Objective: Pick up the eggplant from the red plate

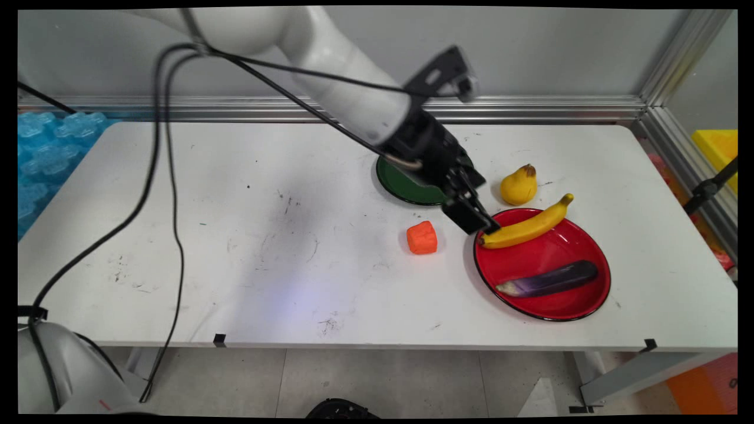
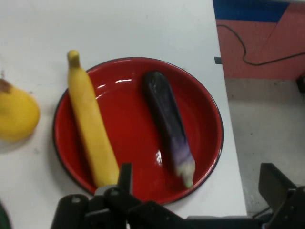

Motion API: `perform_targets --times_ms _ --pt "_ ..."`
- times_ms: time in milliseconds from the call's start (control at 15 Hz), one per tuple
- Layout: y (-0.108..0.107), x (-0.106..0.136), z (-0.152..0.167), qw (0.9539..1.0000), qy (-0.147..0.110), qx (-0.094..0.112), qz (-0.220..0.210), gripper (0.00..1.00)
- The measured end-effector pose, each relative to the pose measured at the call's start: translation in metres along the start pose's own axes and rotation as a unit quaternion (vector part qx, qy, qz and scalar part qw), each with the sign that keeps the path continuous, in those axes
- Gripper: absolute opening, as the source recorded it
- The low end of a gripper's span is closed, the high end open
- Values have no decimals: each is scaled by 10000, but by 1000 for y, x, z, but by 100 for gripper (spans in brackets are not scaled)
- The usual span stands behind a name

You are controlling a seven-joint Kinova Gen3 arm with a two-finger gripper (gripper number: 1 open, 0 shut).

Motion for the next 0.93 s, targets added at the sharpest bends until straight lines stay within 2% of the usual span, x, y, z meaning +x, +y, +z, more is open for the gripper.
perform_targets --times_ms 467,933 --pt "-2 19 93 9994 -324 25 107 100" --pt "1 33 170 9969 -739 130 234 100"
